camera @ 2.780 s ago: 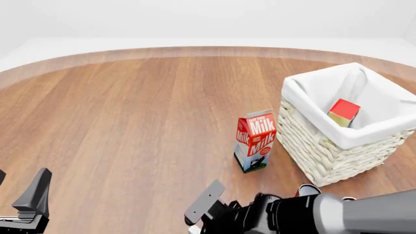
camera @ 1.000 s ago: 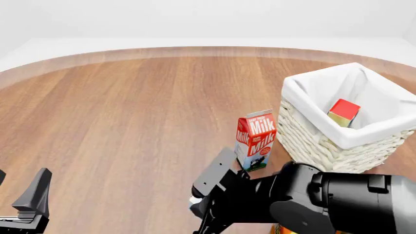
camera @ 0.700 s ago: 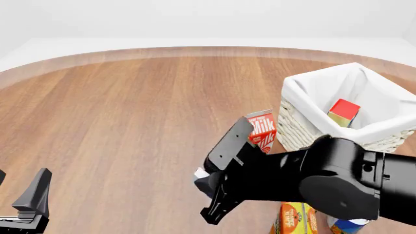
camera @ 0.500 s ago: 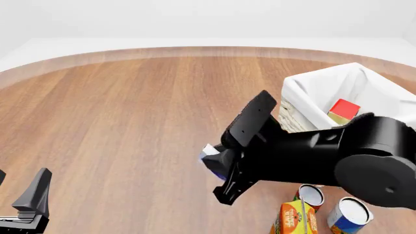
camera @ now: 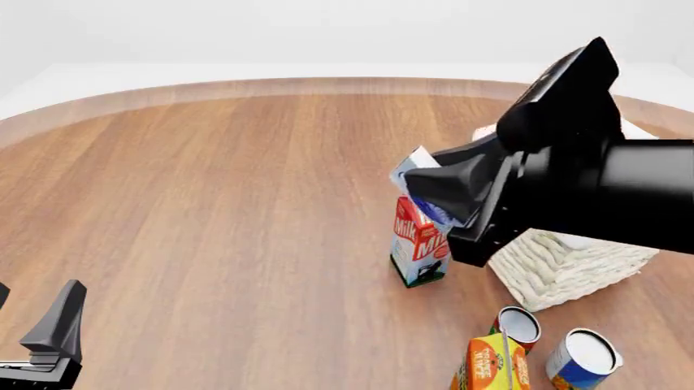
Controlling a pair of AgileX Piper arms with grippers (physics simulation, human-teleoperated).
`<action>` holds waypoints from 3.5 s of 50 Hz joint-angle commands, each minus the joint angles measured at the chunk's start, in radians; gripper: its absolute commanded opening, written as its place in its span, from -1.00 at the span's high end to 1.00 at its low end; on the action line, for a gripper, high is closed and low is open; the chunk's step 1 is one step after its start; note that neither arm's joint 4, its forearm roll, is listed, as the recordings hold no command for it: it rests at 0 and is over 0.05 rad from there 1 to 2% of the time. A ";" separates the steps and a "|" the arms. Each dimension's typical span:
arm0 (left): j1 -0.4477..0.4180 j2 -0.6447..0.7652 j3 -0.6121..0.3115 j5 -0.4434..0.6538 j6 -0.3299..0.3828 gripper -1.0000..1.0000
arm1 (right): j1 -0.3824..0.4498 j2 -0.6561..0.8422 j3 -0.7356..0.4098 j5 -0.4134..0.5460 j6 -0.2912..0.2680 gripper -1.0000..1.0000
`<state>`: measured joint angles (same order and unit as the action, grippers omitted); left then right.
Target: Pick up the cream cheese box and the butter, and put them in the basket.
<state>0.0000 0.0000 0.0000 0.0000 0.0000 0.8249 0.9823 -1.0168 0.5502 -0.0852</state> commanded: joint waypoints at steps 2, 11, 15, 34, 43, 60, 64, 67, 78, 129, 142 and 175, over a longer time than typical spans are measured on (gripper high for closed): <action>0.000 0.000 0.000 0.000 0.000 -1.00 | -0.068 -0.100 -0.069 0.053 -0.014 1.00; 0.000 0.000 0.000 0.000 0.000 -1.00 | -0.182 -0.173 -0.115 0.078 -0.003 1.00; 0.000 0.000 0.000 0.000 0.000 -1.00 | -0.224 -0.193 -0.121 0.080 0.014 1.00; 0.000 0.000 0.000 0.000 0.000 -1.00 | -0.365 -0.238 -0.145 0.070 0.058 1.00; 0.000 0.000 0.000 0.000 0.000 -1.00 | -0.424 -0.242 -0.116 0.042 0.074 1.00; 0.000 0.000 0.000 0.000 0.000 -1.00 | -0.560 -0.200 -0.073 -0.054 0.110 1.00; 0.000 0.000 0.000 0.000 0.000 -1.00 | -0.579 -0.195 -0.069 -0.064 0.120 1.00; 0.000 0.000 0.000 0.000 0.000 -1.00 | -0.591 -0.198 -0.080 -0.057 0.119 1.00; 0.000 0.000 0.000 0.000 0.000 -1.00 | -0.652 -0.198 -0.092 -0.068 0.131 1.00; 0.000 0.000 0.000 0.000 0.000 -1.00 | -0.795 -0.048 0.014 -0.235 0.129 1.00; 0.000 0.000 0.000 0.000 0.000 -1.00 | -0.819 -0.027 0.022 -0.258 0.119 1.00; 0.000 0.000 0.000 0.000 0.000 -1.00 | -0.818 0.054 0.058 -0.333 0.102 1.00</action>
<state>0.0000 0.0000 0.0000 0.0000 0.0000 -0.0023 1.0143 -0.9697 0.2440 0.0139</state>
